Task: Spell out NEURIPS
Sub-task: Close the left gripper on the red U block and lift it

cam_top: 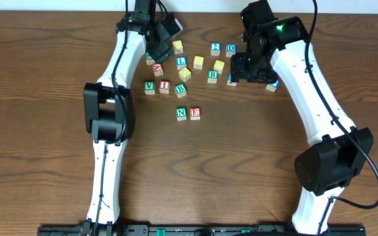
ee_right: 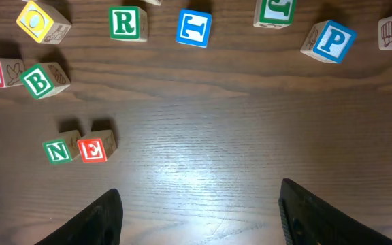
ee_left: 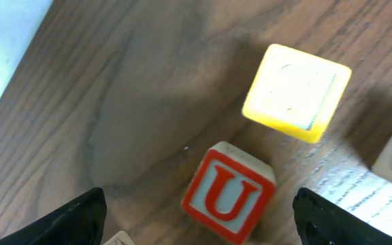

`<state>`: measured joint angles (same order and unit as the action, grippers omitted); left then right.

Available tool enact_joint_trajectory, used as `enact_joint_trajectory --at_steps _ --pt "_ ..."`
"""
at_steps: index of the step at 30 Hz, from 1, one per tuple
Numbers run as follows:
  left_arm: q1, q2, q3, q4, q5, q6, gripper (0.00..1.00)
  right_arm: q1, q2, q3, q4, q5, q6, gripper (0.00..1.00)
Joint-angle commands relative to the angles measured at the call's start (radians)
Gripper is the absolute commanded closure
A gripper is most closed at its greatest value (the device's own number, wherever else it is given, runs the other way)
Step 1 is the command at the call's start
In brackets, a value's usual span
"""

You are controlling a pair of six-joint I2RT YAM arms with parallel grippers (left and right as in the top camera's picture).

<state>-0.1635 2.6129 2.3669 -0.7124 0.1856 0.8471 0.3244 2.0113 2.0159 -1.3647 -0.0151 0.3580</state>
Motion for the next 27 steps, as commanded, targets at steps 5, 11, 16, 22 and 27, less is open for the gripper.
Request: enact_joint_trajectory --at_steps 5,11,16,22,27 --pt "0.007 0.04 -0.009 0.022 0.039 0.016 0.22 -0.002 -0.018 0.009 0.0 0.013 -0.008 0.31" --pt "0.007 0.07 -0.009 0.023 0.051 0.016 0.23 -0.002 -0.018 0.009 0.0 0.013 -0.008 0.31" --pt "0.007 0.071 -0.009 0.022 0.051 0.016 0.33 -0.002 -0.018 0.009 0.006 0.013 -0.008 0.3" --pt "0.007 0.071 -0.009 -0.001 0.05 -0.008 0.61 -0.002 -0.018 0.009 0.014 0.013 -0.008 0.29" --pt "0.007 0.071 -0.009 -0.016 0.05 -0.163 0.61 -0.002 -0.018 0.009 0.016 0.013 -0.008 0.28"
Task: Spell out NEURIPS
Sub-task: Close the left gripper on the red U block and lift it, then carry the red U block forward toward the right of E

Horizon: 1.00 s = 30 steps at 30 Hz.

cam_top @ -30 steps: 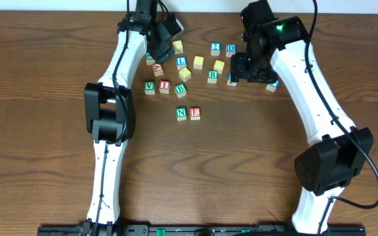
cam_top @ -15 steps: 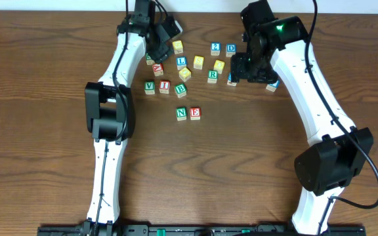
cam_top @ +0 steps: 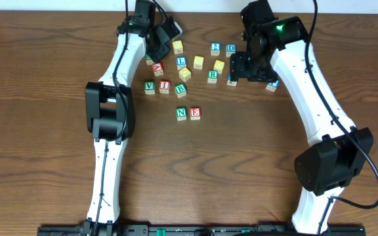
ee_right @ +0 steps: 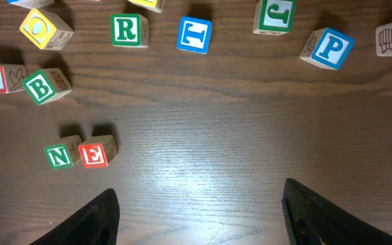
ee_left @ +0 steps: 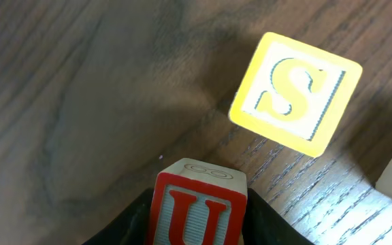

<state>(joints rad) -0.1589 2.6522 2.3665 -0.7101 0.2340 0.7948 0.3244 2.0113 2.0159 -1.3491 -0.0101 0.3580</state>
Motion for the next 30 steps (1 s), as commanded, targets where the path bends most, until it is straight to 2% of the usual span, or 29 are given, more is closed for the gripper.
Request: enact_joint_trajectory --at_steps 1,5,8,14,17,23,30 --pt "0.002 0.032 -0.008 -0.022 0.002 -0.138 0.61 -0.002 -0.018 0.009 0.002 0.008 -0.008 0.28" --pt "0.002 0.032 -0.008 -0.039 0.002 -0.253 0.63 -0.002 -0.018 0.009 0.005 0.008 -0.008 0.28" --pt "0.002 0.032 -0.008 -0.051 0.002 -0.359 0.72 -0.002 -0.018 0.009 0.008 0.008 -0.008 0.27" --pt "0.002 0.026 -0.008 -0.059 0.002 -0.591 0.73 -0.002 -0.018 0.009 0.011 0.008 -0.008 0.26" --pt "0.002 0.012 -0.008 -0.059 0.002 -0.632 0.73 -0.002 -0.018 0.009 0.011 0.008 -0.008 0.26" --pt "0.002 -0.041 -0.006 -0.059 0.002 -0.636 0.75 -0.002 -0.018 0.009 0.014 0.008 -0.008 0.25" --pt "0.002 -0.177 -0.006 -0.06 0.002 -0.656 0.76 -0.002 -0.018 0.009 0.023 0.008 -0.008 0.23"
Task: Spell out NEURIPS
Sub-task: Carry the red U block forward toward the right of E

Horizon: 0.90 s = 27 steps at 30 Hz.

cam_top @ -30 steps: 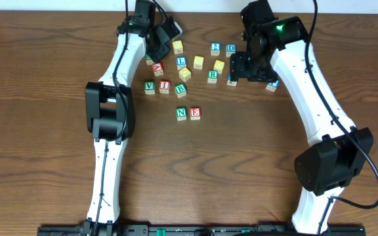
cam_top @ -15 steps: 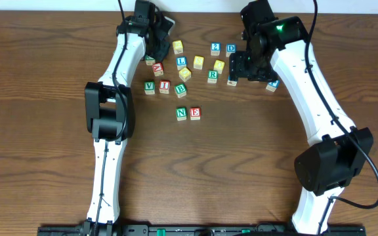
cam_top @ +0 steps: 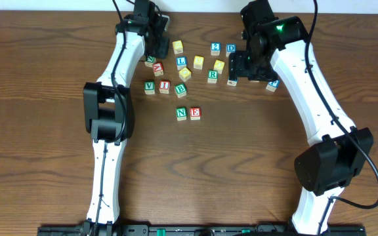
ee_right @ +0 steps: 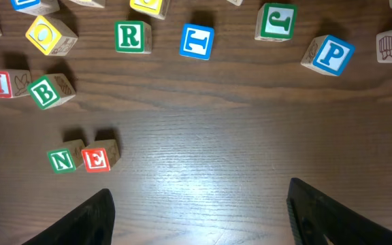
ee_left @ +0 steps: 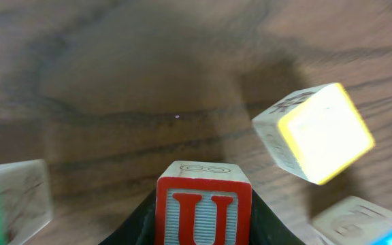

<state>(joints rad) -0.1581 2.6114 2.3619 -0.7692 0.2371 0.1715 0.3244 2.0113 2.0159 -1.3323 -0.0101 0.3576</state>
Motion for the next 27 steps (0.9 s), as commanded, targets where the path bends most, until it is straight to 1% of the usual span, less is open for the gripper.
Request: enact_joint_trajectory --at_steps 1,4,6,13,16,19,22,26,27 --pt "0.002 -0.159 -0.002 -0.003 -0.002 -0.04 0.76 -0.002 -0.018 0.009 0.009 0.008 -0.007 0.23" --pt "-0.002 -0.239 -0.002 -0.025 -0.001 -0.071 0.76 -0.002 -0.018 0.009 0.02 0.008 -0.007 0.22" --pt "-0.01 -0.29 -0.002 -0.058 -0.002 -0.088 0.76 -0.004 -0.018 0.009 0.032 0.008 -0.006 0.25" --pt "-0.085 -0.424 -0.002 -0.224 -0.002 -0.088 0.76 -0.032 -0.018 0.009 0.103 0.008 -0.006 0.24" --pt "-0.13 -0.444 -0.002 -0.308 -0.002 -0.092 0.78 -0.066 -0.018 0.009 0.119 0.008 -0.006 0.24" --pt "-0.179 -0.446 -0.002 -0.397 -0.002 -0.145 0.78 -0.113 -0.018 0.009 0.124 0.008 0.002 0.24" --pt "-0.229 -0.446 -0.002 -0.488 -0.002 -0.153 0.78 -0.17 -0.018 0.009 0.121 -0.006 0.009 0.23" --pt "-0.299 -0.446 -0.002 -0.57 -0.002 -0.214 0.79 -0.242 -0.018 0.009 0.12 -0.058 0.008 0.23" --pt "-0.317 -0.446 -0.002 -0.582 -0.002 -0.229 0.85 -0.257 -0.018 0.009 0.12 -0.068 0.008 0.23"
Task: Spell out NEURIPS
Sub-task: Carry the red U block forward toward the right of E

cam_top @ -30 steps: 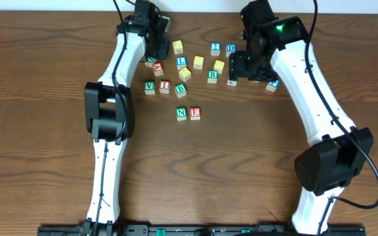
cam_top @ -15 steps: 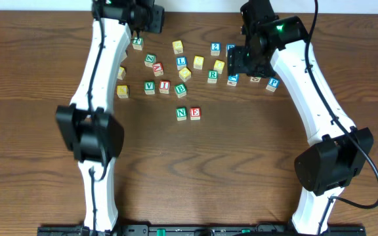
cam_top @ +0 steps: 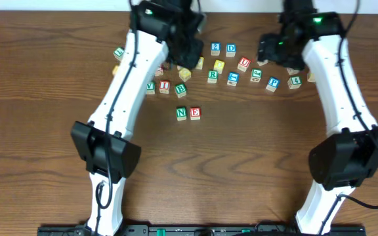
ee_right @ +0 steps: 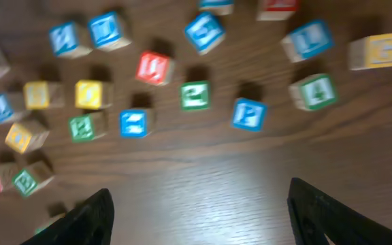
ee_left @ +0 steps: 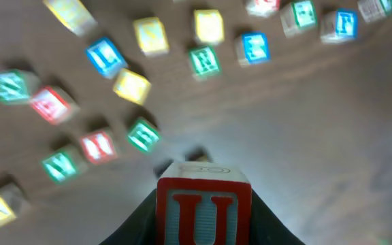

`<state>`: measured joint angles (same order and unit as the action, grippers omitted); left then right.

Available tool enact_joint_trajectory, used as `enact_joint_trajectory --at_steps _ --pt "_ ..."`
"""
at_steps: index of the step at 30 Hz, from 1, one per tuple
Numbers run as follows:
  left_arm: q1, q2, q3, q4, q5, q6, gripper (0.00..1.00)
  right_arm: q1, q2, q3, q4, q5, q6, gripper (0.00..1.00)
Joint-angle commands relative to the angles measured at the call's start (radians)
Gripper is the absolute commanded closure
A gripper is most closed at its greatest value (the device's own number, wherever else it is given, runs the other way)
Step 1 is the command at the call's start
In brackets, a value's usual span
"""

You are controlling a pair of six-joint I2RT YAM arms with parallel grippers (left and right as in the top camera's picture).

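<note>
My left gripper [ee_left: 204,228] is shut on a red U block [ee_left: 204,207] and holds it high above the table; the view beneath it is blurred. In the overhead view the left gripper [cam_top: 186,47] hangs over the back of the block cluster, and the U is hidden there. A green N block [cam_top: 181,113] and a red E block [cam_top: 195,113] lie side by side in the middle of the table. A green R block [cam_top: 212,75] and a blue P block [cam_top: 273,83] lie further back. My right gripper [ee_right: 199,197] is open and holds nothing, above bare wood in front of the right-hand blocks.
Several loose letter blocks are scattered along the back. V [cam_top: 149,86], I [cam_top: 165,86] and B [cam_top: 180,88] form a row behind N and E. Another red block [cam_top: 244,63] and a green 4 block [cam_top: 294,81] lie at the right.
The left gripper, still shut on the U, was low over the table's back left and is now high and further right. The right gripper is now further right and back.
At first the left gripper stood open around the U block on the table beside a yellow S block. Then it was shut on the U. Then it held the U just above the wood, and now high over the cluster. N and E have stayed put.
</note>
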<state>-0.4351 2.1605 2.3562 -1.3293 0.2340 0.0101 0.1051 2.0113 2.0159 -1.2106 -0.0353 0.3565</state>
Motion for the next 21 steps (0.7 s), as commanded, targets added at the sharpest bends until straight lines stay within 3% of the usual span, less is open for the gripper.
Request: enact_joint_trajectory --at_steps 1,5,9,21 --pt "-0.058 0.005 0.003 -0.03 -0.01 -0.097 0.87 -0.051 -0.018 0.009 -0.002 -0.049 0.01 0.24" --pt "-0.124 0.005 -0.029 -0.033 -0.112 -0.306 0.87 -0.087 -0.018 0.009 -0.006 -0.054 0.01 0.24" --pt "-0.182 0.005 -0.1 -0.003 -0.203 -0.423 0.87 -0.093 -0.018 0.009 -0.012 -0.053 0.009 0.23" --pt "-0.241 0.006 -0.431 0.261 -0.254 -0.531 0.87 -0.093 -0.018 0.009 -0.021 -0.049 0.002 0.22"
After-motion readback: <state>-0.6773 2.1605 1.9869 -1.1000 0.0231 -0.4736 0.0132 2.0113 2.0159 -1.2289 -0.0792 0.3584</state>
